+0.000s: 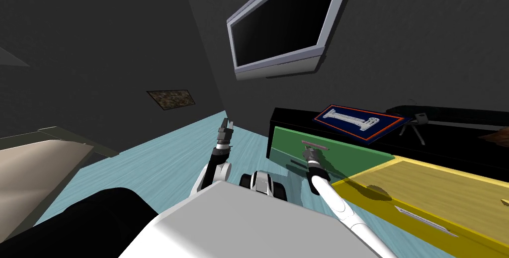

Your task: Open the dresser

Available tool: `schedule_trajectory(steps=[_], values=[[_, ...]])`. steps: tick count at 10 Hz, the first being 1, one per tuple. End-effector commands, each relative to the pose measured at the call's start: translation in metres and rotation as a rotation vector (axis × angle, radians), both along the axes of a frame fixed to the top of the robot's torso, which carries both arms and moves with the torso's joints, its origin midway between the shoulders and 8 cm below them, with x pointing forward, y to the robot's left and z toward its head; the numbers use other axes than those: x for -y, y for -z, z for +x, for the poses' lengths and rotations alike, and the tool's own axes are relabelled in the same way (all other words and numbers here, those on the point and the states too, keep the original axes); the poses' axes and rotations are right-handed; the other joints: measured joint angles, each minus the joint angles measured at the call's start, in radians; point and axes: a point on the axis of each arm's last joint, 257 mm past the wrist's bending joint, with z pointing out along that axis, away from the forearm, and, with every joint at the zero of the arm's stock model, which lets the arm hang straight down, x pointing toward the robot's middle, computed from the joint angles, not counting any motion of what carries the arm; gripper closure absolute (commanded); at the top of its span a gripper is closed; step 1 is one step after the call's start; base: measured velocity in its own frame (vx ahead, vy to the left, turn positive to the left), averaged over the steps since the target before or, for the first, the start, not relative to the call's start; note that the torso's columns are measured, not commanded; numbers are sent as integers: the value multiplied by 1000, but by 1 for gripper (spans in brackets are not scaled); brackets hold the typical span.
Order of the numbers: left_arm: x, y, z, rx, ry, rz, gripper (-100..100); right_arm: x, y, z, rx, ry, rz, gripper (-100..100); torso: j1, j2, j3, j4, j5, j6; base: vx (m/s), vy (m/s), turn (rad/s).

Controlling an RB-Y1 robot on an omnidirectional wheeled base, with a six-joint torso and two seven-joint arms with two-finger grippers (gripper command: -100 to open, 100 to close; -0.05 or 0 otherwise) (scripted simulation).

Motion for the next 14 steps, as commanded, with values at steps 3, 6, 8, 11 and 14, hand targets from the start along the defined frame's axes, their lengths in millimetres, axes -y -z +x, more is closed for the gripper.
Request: schedule_trajectory(steps=[3, 6, 8, 11, 14], values=[[0, 0, 0, 0, 0, 0, 0, -1, 0, 0, -1, -2, 0, -100, -3, -13, -8, -3, -1, 0, -75, 23, -2], [0, 0, 0, 0, 0, 0, 0, 1, 1, 0, 2, 7, -3, -100, -2, -14, -9, -4, -1, 0, 161, -47, 36], [0, 0, 0, 0, 0, 0, 0, 2, 1, 0, 2, 8, -3, -100, -2, -7, -4, -2, -1, 0, 134, -51, 34], [0, 0, 0, 0, 0, 0, 0, 0, 0, 0, 1, 0, -2, 100, 0, -2, -1, -1, 0, 0, -25, 7, -11], [0, 0, 0, 0, 0, 0, 0, -3, -1, 0, -1, -11, 0, 100, -1, -1, -1, 1, 0, 1, -190, 71, -50]])
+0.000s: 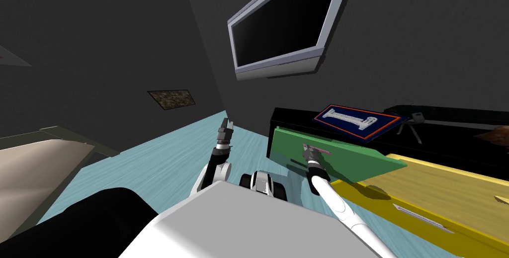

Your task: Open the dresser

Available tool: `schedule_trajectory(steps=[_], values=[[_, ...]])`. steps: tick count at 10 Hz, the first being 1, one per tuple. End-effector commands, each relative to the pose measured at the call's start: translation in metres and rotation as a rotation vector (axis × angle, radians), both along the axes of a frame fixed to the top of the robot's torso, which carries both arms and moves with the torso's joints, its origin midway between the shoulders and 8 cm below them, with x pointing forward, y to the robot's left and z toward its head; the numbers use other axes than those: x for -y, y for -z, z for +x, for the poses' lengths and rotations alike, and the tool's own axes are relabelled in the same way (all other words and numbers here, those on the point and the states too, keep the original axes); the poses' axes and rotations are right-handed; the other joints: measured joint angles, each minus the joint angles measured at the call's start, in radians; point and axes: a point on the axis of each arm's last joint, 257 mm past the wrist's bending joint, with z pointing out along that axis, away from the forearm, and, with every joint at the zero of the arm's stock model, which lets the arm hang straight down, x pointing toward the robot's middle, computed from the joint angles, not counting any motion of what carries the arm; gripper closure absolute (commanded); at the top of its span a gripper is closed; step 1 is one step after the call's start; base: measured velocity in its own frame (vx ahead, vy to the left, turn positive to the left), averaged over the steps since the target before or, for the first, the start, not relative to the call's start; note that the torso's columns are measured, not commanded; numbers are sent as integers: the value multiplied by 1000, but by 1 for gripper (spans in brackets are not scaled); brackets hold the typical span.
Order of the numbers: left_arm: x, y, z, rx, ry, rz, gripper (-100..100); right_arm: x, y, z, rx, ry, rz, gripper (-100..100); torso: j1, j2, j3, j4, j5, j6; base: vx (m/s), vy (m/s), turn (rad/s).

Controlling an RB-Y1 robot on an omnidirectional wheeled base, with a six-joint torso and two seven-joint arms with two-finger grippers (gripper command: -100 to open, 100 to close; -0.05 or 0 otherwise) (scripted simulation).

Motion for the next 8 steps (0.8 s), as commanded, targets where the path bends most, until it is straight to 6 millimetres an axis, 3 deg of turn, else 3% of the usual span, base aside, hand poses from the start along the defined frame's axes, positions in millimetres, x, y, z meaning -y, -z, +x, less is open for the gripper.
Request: schedule_trajectory(steps=[1, 6, 7, 8], values=[[0, 0, 0, 0, 0, 0, 0, -2, 2, -1, -5, -5, 2, 100, -1, -3, -2, 0, 1, 0, -91, 33, -9], [0, 0, 0, 0, 0, 0, 0, -9, 4, -5, -13, -24, 2, 100, 0, -5, -3, -2, 0, -1, -147, 53, -45], [0, 0, 0, 0, 0, 0, 0, 0, -2, 2, -23, -33, 2, -100, -1, -10, -6, -1, 0, -2, -27, 56, -64], [0, 0, 0, 0, 0, 0, 0, 5, -7, 6, -24, -37, 2, -100, 0, -12, -7, -3, 1, -2, -20, 77, -73]])
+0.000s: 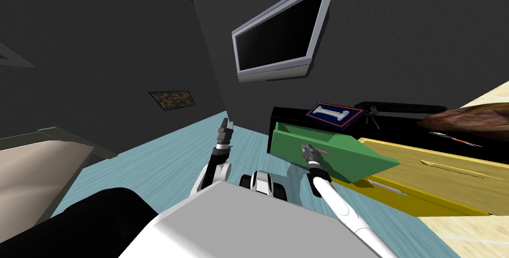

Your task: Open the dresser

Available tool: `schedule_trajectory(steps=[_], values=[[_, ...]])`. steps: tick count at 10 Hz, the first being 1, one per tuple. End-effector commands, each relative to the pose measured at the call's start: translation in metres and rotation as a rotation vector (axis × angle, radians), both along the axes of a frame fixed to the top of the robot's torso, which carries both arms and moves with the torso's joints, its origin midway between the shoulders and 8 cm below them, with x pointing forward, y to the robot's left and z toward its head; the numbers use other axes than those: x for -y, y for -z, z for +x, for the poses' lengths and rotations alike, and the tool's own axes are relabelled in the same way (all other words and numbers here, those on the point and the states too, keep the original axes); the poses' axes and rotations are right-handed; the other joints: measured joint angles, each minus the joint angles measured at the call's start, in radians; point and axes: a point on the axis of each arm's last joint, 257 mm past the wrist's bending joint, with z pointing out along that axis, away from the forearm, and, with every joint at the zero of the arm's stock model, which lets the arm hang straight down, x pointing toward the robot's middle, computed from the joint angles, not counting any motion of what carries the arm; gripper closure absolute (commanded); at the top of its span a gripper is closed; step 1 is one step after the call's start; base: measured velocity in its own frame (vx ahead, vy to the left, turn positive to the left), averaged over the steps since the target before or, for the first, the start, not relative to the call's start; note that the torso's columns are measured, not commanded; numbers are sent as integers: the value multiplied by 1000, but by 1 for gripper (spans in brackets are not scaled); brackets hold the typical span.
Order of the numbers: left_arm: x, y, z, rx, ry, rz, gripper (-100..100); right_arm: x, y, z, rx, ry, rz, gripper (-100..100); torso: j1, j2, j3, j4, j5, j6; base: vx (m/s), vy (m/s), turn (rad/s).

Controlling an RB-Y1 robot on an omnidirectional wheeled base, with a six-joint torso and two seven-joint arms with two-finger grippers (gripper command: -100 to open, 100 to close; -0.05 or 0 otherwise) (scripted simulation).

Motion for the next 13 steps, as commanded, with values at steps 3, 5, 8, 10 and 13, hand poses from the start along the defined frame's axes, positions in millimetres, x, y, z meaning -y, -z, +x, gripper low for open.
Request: schedule_trajectory(steps=[3, 5, 8, 10, 13], values=[[0, 0, 0, 0, 0, 0, 0, 23, -24, 21, -3, -23, -1, -100, -1, 5, 3, 1, -1, 0, -15, 75, -46], [0, 0, 0, 0, 0, 0, 0, 31, -36, 29, -2, -33, 0, -100, -1, 6, 4, 0, -1, 0, -24, 74, -43], [0, 0, 0, 0, 0, 0, 0, 30, -35, 27, -11, -37, 1, 0, -1, 7, 5, 2, 0, 0, -10, 32, -21], [0, 0, 0, 0, 0, 0, 0, 30, -34, 26, -14, -37, 1, 0, -1, 6, 4, 1, -1, 0, 0, 0, 0], [0, 0, 0, 0, 0, 0, 0, 30, -33, 26, -16, -37, 2, 0, -1, 6, 4, 0, -1, 0, 0, 0, 0]])
